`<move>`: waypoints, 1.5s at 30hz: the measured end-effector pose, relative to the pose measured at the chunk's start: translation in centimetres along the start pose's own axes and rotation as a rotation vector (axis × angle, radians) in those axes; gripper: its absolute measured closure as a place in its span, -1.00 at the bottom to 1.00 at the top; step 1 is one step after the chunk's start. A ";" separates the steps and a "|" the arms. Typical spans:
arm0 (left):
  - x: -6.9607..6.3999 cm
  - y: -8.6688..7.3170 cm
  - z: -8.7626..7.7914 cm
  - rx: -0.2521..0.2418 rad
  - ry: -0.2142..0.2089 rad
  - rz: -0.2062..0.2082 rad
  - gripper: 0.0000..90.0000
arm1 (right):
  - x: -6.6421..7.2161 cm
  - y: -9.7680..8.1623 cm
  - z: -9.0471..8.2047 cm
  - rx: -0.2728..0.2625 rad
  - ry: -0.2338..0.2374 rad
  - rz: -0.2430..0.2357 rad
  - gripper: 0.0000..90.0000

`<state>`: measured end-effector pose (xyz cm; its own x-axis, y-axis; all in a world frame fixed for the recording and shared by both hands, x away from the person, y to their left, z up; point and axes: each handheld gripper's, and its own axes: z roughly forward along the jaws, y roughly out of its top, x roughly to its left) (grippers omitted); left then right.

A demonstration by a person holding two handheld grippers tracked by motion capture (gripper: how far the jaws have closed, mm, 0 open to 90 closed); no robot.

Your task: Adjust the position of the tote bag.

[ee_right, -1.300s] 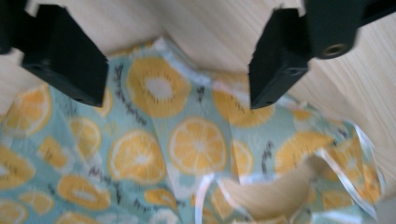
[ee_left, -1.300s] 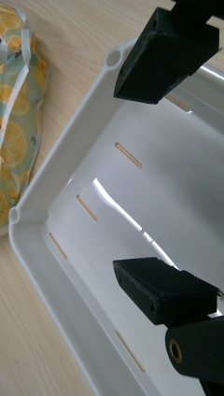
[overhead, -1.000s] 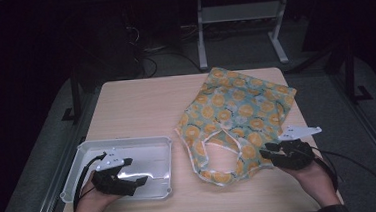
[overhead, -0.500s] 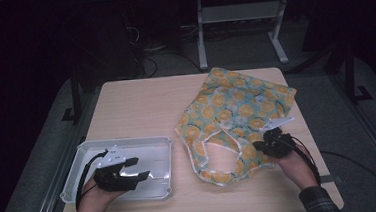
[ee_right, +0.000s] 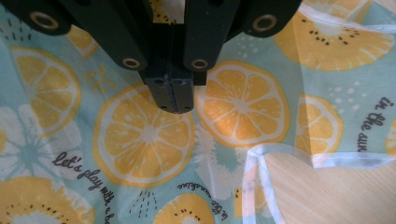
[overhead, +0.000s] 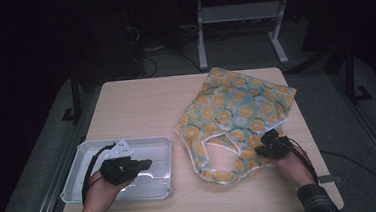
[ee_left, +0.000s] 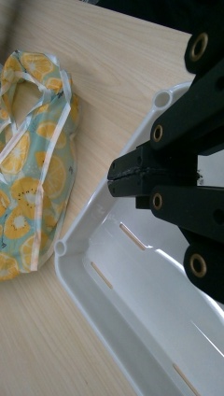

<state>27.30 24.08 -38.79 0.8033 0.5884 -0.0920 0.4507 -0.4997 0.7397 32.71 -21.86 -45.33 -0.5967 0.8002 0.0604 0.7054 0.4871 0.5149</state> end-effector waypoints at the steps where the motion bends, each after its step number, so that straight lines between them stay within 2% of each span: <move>1: 0.0 0.0 0.0 0.000 0.000 0.000 1.00 | 0.0 0.0 0.0 0.000 0.000 0.000 1.00; 3: 0.0 0.3 0.2 0.004 -0.011 0.005 1.00 | -0.2 -0.4 -0.3 0.010 -0.012 -0.016 1.00; 5: 0.0 0.5 0.4 0.006 -0.017 0.003 1.00 | -0.2 -0.8 -0.6 0.019 -0.016 -0.013 1.00; 12: -0.3 1.7 1.6 0.024 -0.041 0.021 1.00 | -0.1 -2.0 -1.5 0.049 -0.011 -0.044 1.00; 14: -0.4 2.2 2.2 0.024 -0.048 0.022 1.00 | -0.1 -2.2 -1.7 0.051 -0.011 -0.067 1.00; 24: -0.4 5.0 5.5 0.031 -0.088 0.036 1.00 | -0.2 -3.7 -2.7 0.064 0.012 -0.093 1.00; 27: -0.4 5.7 6.6 0.037 -0.100 0.043 1.00 | -0.2 -3.9 -2.8 0.064 0.014 -0.085 1.00; 30: -0.4 6.5 7.8 0.054 -0.099 0.060 1.00 | -0.3 -3.9 -2.9 0.061 0.012 -0.094 1.00; 31: -0.4 6.5 7.8 0.054 -0.099 0.060 1.00 | -0.4 -3.9 -3.0 0.049 0.015 -0.089 1.00; 32: -0.3 7.1 8.6 0.063 -0.098 0.076 1.00 | -0.6 -3.8 -3.3 0.027 0.011 -0.075 1.00; 33: -0.3 7.3 9.1 0.061 -0.100 0.069 1.00 | -0.7 -3.7 -3.5 0.015 0.007 -0.067 1.00; 35: -0.2 7.9 10.2 0.084 -0.097 0.088 1.00 | -1.0 -3.5 -3.8 0.000 -0.007 -0.063 1.00; 36: -0.2 8.1 10.6 0.096 -0.096 0.100 1.00 | -1.1 -3.4 -3.8 -0.001 -0.012 -0.062 1.00; 40: 0.1 8.8 12.5 0.141 -0.081 0.106 1.00 | -1.5 -3.1 -3.4 0.007 -0.022 -0.060 1.00; 41: 0.3 9.0 13.1 0.153 -0.076 0.110 1.00 | -1.5 -3.1 -3.3 0.004 -0.026 -0.072 1.00; 42: 0.3 9.0 13.1 0.153 -0.076 0.110 1.00 | -1.6 -3.1 -3.3 0.004 -0.027 -0.072 1.00; 43: 0.5 9.3 14.4 0.176 -0.069 0.103 1.00 | -1.6 -3.1 -3.3 0.007 -0.027 -0.076 1.00; 45: 0.7 9.5 15.3 0.196 -0.051 0.102 1.00 | -1.8 -3.1 -3.3 0.005 -0.029 -0.073 1.00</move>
<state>38.13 10.05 -41.97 0.8648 0.4984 -0.0604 0.4294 -0.6720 0.6034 30.31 -25.93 -44.20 -0.6349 0.7726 -0.0019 0.6625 0.5457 0.5131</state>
